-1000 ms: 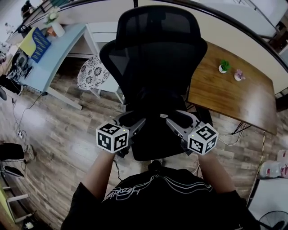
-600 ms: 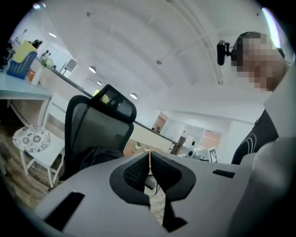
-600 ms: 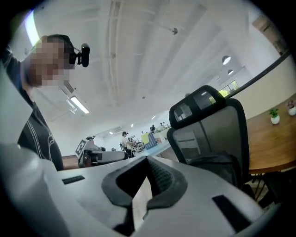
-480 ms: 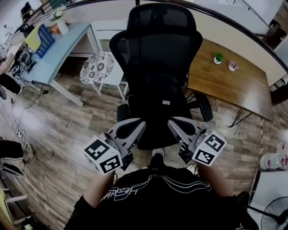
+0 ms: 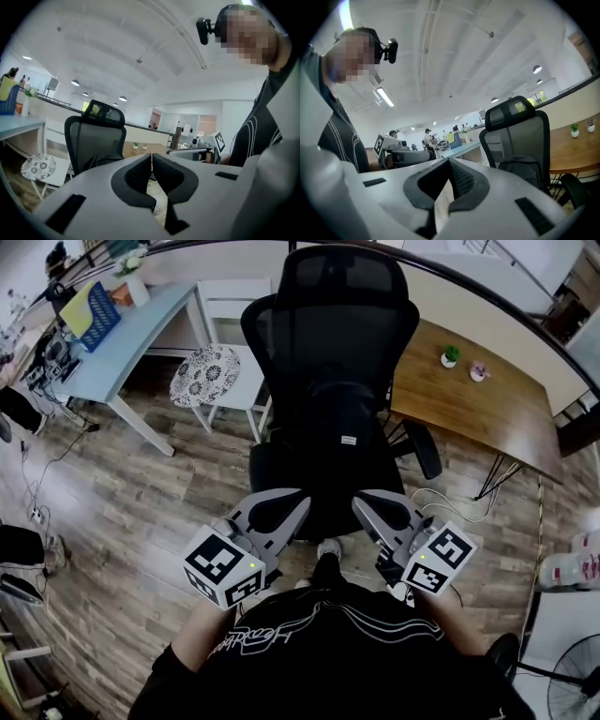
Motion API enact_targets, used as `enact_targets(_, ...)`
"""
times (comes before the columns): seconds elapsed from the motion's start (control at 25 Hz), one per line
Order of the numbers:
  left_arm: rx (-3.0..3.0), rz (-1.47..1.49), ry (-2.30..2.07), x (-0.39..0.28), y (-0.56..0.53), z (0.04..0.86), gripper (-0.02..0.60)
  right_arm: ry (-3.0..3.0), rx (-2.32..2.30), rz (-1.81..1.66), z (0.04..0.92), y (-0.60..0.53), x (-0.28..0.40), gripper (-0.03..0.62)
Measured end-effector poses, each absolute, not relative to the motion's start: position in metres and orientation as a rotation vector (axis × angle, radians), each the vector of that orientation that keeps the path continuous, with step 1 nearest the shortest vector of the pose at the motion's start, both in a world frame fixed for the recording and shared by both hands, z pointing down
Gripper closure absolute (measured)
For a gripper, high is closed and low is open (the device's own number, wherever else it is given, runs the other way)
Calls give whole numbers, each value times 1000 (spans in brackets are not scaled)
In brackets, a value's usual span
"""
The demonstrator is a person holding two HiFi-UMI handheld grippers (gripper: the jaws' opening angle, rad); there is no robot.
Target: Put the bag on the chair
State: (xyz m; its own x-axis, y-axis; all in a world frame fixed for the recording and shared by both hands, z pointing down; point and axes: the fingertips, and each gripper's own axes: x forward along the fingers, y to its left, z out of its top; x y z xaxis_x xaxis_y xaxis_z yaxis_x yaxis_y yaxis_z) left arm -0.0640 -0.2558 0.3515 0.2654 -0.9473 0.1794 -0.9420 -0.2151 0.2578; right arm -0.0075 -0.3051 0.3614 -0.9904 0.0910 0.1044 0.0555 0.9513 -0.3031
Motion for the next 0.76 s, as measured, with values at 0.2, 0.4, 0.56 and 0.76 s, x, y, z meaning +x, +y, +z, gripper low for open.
enact_targets(0.2, 2263, 3, -1730, -53, -249, 348, 546, -2971, -51, 386, 363, -303, 6, 599)
enact_targets(0.4, 2277, 9, -1723, -49, -245, 346, 546, -2972, -43, 351, 359, -298, 10, 600)
enact_targets(0.56, 2279, 23, -1721, -50, -244, 345, 546, -2975, -53, 345, 355, -296, 7, 600)
enact_targets(0.76, 2257, 38, -1722, -52, -246, 348, 546, -2982, -64, 363, 350, -300, 4, 600)
